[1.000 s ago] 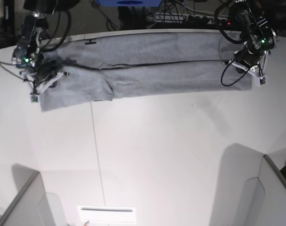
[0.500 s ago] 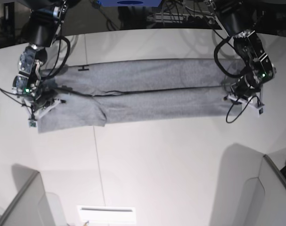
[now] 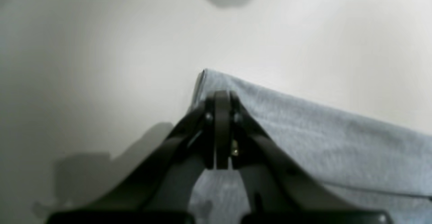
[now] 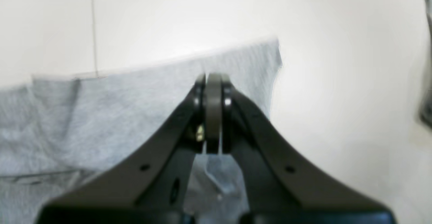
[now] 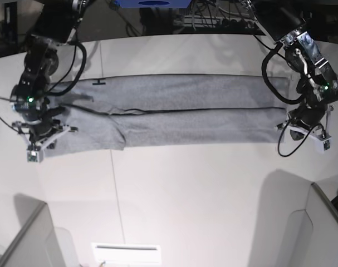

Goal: Fold the T-shirt properly
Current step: 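Grasp both ends of the folded strip with both grippers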

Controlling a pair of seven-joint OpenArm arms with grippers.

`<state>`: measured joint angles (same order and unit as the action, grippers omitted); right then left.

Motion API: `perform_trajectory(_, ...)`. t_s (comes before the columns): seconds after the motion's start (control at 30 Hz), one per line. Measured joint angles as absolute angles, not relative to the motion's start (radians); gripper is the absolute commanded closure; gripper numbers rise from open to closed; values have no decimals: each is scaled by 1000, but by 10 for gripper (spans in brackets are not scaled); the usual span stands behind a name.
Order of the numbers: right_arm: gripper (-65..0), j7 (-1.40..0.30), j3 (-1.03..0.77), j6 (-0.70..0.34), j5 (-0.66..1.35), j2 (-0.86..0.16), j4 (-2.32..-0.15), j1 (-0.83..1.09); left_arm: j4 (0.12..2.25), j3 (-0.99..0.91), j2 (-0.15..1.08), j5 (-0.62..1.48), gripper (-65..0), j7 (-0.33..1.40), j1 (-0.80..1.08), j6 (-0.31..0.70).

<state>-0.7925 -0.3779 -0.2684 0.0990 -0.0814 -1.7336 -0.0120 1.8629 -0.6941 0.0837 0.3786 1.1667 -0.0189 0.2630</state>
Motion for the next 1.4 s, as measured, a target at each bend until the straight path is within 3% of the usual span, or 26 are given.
perform_trajectory(0.17,0,-841,-376,-274,117,-53,-1825,36,1900,-852,92,601,0,1190,57,415)
perform_trajectory(0.33,0,-854,-376,-273,107,-47,-1824,88,1855,-939,101,661,0,1200,147,487)
perform_trajectory(0.47,0,-855,-375,-274,112,-21,-1824,103,1777,-969,105,667,-354,1190,140,535)
perform_trajectory(0.5,0,-850,-375,-274,116,-20,-1824,103,1752,-970,105,660,-416,1188,138,552)
perform_trajectory(0.57,0,-850,-375,-274,114,-19,-1824,105,1710,-961,102,664,-513,1145,136,568)
perform_trajectory(0.63,0,-850,-375,-274,114,-13,-1824,111,1663,-954,104,673,-545,1074,135,570)
perform_trajectory(0.87,0,-854,-375,-274,111,-11,-1824,111,1443,-791,145,664,-541,944,103,565)
perform_trajectory(1.13,0,-857,-376,-274,111,-10,-1825,114,1300,-785,156,687,-530,857,40,572)
perform_trajectory(1.27,0,-856,-376,-274,111,-10,-1825,111,1291,-785,155,686,-362,860,44,576)
perform_trajectory(1.4,0,-854,-376,-274,111,-10,-1825,118,1265,-786,156,690,-132,859,52,576)
